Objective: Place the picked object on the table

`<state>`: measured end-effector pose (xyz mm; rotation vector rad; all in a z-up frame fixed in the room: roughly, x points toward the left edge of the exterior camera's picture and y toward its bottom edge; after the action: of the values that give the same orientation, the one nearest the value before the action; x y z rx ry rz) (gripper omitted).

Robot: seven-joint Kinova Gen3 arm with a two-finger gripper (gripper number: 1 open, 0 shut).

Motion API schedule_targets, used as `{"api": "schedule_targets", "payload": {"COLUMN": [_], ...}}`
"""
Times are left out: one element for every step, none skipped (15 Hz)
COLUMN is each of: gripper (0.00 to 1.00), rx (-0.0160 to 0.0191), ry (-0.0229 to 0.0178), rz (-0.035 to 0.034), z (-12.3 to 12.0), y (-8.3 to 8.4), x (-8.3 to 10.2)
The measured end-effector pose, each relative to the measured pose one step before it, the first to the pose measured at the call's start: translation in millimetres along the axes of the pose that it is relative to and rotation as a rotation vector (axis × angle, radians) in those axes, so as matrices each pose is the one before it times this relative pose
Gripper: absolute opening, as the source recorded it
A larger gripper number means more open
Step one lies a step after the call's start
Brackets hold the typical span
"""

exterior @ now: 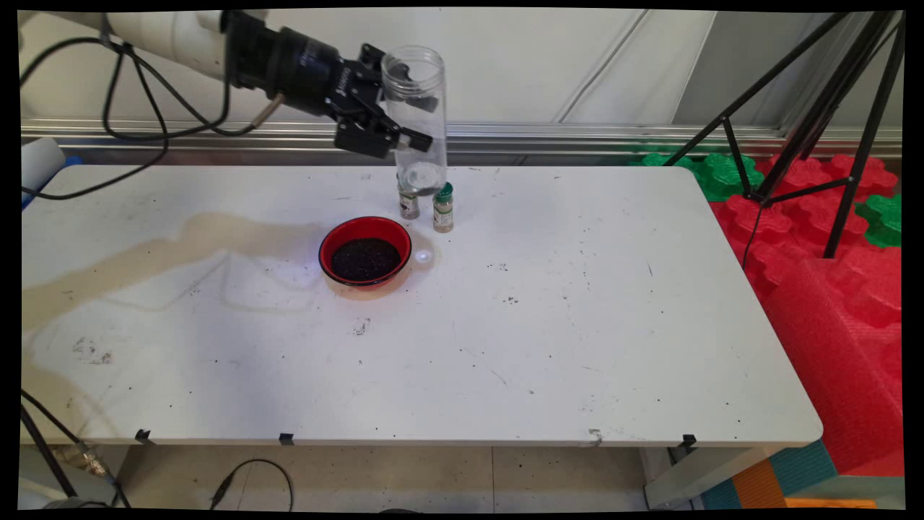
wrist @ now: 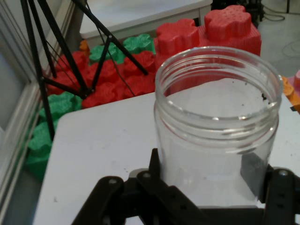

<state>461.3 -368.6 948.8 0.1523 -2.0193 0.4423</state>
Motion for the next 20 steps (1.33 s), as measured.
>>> {"api": "schedule_targets", "payload": {"gripper": [0.00, 0.00, 0.00, 0.00, 0.00, 0.00, 0.00, 0.00, 0.00, 0.00, 0.00, 0.00, 0.00, 0.00, 0.00, 0.00, 0.00, 0.00, 0.00, 0.00], "rx": [-0.00566, -0.00605, -0.00549, -0.00574, -0.00486, -0.00561, -0.00277, -0.00333, -0.00277, -0.00204, -0.00167, -0.00093, -0.00204, -0.00139, -0.00202, -0.00134, -0.00058, 0.00188, 0.00235, 0.00177], "ry": [0.00283, 0.00170, 0.00014, -0.00061, -0.00180, -0.00314, -0.00248, -0.00405, -0.00493, -0.00494, -0.00438, -0.00271, -0.00406, -0.00258, -0.00351, -0.00438, -0.00478, -0.00411, -0.00465, -0.00402], "rz": [-0.02111, -0.01994, -0.01622, -0.01715, -0.01295, -0.01507, -0.00760, -0.01016, -0.01008, -0.00896, -0.00690, -0.00450, -0.00566, -0.00378, -0.00467, -0.00402, -0.00400, -0.00474, -0.00568, -0.00604], "z": [7.69, 7.71, 7.02, 7.61, 6.42, 7.50, 4.11, 6.12, 6.82, 6.63, 5.66, 3.58, 5.17, 3.33, 5.07, 5.50, 5.18, 4.11, 4.64, 4.40], "y": [-0.62, -0.48, -0.66, -0.56, -0.30, -0.42, -0.24, -0.35, -0.52, -0.49, -0.38, -0.28, 0.06, -0.02, 0.20, 0.35, 0.45, 0.41, 0.38, 0.38], "x": [-4.32, -4.80, -4.78, -5.73, -5.29, -6.95, -4.03, -6.54, -7.58, -7.51, -6.50, -4.23, -6.25, -3.96, -5.90, -6.54, -6.28, -5.23, -5.82, -5.27]}}
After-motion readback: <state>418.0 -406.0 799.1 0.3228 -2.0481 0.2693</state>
